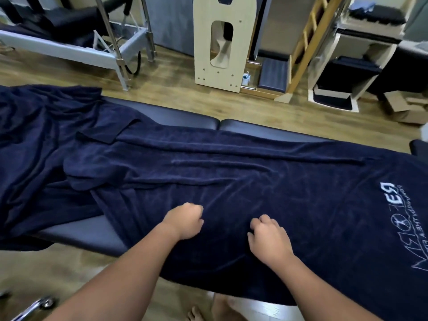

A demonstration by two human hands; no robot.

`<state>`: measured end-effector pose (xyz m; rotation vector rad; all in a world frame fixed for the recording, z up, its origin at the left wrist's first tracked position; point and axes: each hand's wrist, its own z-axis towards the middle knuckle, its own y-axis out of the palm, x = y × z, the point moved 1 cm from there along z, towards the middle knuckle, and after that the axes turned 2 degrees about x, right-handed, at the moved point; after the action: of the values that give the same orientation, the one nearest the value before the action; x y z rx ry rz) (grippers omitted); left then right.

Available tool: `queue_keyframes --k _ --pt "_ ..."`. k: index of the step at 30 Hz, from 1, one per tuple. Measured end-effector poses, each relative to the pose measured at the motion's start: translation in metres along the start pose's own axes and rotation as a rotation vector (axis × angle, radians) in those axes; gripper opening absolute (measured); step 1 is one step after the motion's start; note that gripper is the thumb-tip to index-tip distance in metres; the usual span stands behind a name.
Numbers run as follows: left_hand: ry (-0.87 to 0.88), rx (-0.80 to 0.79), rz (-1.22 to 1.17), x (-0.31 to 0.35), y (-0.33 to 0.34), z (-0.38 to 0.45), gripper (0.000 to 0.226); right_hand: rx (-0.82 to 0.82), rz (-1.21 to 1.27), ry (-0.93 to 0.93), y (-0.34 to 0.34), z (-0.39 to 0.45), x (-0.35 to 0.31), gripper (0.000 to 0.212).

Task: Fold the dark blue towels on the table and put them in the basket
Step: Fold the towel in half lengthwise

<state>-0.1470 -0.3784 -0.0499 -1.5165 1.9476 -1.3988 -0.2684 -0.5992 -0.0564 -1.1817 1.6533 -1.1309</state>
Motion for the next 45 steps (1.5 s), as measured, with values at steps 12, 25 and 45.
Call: queue_keyframes --k 12,25,45 --pt "-0.174 0.246 -0.018 -0.018 -0.106 0.166 0.035 0.186 0.239 0.135 -0.058 0.2 0.034 0.026" --pt "-0.279 0.154 -0.101 -0.039 -0.147 0.262 0.012 -0.06 0.177 0.451 -0.096 0.315 0.056 0.023" --pt "0.039 0.191 0.185 -0.048 -0.133 0.28 0.061 0.094 0.149 0.259 -0.053 0.315 -0.002 0.063"
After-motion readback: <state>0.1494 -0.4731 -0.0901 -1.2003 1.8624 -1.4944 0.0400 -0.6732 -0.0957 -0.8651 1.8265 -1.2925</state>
